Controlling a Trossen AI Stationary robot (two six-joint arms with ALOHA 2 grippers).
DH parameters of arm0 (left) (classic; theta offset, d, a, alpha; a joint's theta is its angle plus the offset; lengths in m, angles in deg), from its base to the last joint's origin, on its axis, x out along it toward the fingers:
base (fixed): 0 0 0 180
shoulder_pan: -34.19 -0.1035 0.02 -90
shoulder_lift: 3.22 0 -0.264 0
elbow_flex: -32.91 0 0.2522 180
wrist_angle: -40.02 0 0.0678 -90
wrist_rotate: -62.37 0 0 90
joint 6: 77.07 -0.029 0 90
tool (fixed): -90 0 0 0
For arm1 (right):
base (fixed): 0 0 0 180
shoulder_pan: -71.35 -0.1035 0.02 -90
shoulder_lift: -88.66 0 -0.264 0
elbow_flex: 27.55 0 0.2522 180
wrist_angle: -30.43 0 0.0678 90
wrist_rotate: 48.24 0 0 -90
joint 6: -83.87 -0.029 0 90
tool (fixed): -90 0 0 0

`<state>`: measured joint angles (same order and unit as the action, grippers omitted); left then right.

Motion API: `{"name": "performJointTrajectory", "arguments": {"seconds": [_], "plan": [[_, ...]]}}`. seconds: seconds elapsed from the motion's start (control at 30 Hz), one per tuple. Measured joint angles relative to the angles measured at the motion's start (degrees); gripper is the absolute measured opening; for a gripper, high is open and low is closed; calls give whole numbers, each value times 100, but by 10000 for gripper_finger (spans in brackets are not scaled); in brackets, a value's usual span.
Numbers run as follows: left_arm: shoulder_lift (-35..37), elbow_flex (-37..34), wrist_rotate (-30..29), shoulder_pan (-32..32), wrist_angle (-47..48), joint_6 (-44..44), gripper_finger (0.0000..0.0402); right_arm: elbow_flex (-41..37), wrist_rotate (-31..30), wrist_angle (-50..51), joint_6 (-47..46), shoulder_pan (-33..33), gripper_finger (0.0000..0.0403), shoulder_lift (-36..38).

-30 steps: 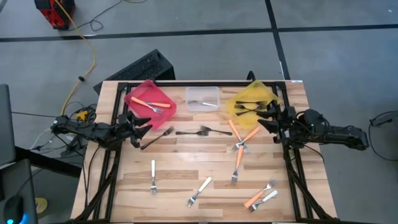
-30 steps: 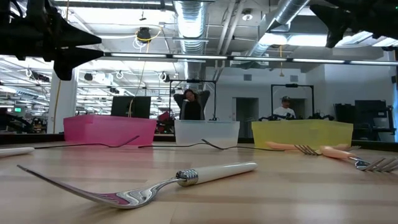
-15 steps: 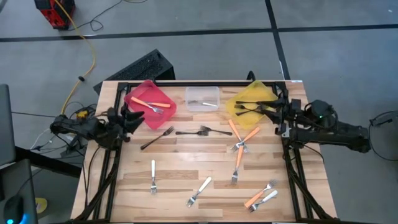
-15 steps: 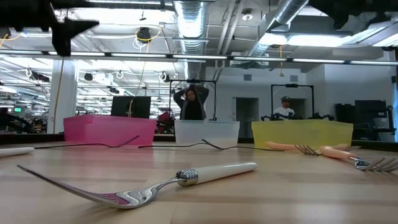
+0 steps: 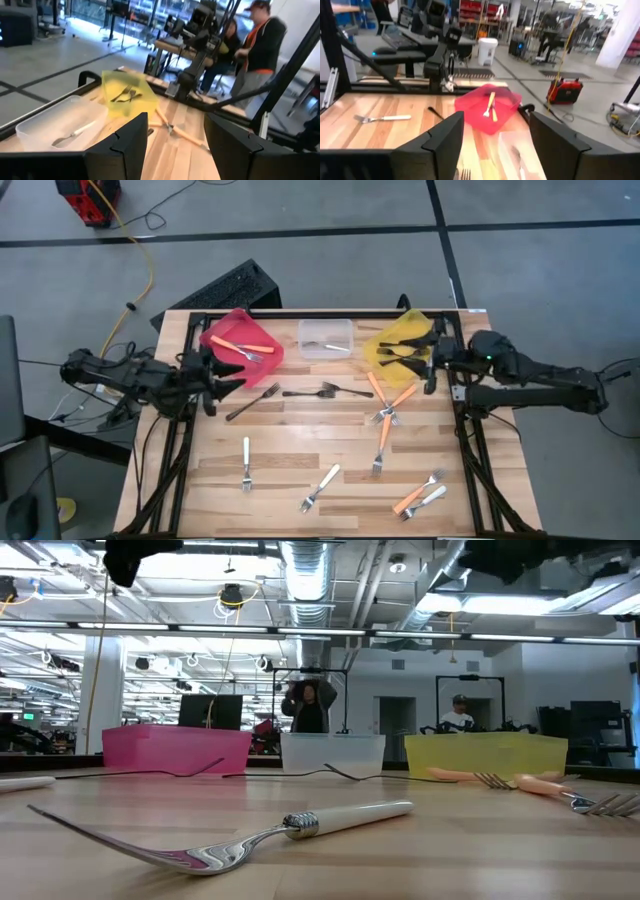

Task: Sort silverware by color (type)
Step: Put the orange fork into the red bin

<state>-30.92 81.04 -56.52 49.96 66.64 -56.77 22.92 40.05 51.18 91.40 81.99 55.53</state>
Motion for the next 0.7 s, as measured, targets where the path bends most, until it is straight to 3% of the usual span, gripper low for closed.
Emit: {"name": "performJointTrajectory", "arguments": {"seconds": [0.4,0.7], "plan": [[-986,877,-13,2,943,547,180,370,4,544,121,-618,256,-1028],[-1245,858,124,2,1167,680,180,371,29,1782,-963,-1596,256,-1423]]}}
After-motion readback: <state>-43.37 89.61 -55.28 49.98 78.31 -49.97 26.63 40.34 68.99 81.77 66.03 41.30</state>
